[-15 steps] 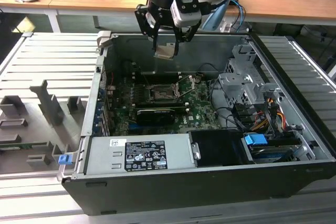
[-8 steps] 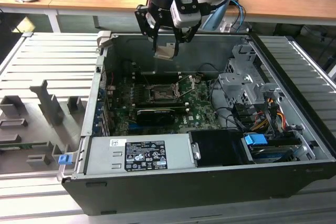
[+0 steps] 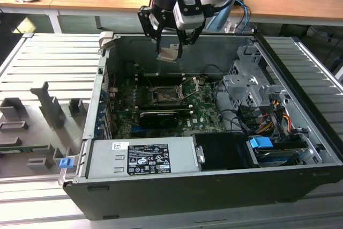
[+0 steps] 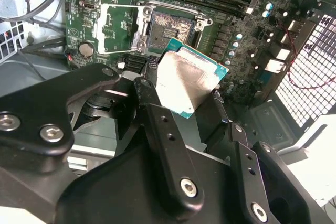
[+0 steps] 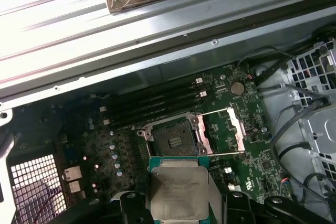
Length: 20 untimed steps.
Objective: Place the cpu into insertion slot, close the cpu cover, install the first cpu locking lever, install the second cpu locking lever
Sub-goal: 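Place the cpu into insertion slot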
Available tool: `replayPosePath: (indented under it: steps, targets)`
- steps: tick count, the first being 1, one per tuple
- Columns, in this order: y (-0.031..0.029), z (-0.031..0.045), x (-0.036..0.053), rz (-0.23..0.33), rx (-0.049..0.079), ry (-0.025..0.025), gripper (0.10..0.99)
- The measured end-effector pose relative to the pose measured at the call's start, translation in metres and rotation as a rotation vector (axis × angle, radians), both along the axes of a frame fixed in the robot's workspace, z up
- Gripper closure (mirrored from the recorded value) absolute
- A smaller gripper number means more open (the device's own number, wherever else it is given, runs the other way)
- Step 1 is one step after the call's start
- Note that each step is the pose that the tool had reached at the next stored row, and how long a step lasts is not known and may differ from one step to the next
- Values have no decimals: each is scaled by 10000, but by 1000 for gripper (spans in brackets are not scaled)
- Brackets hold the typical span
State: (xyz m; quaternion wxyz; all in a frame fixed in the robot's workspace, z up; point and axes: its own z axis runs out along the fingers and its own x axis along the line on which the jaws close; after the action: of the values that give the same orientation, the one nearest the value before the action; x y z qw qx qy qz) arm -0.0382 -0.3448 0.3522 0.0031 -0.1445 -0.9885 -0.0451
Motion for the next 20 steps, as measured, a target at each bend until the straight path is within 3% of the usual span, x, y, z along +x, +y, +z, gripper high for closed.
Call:
replayPosePath:
  steps: [20]
  targets:
    - [0,-32,0,-351,0,0,553]
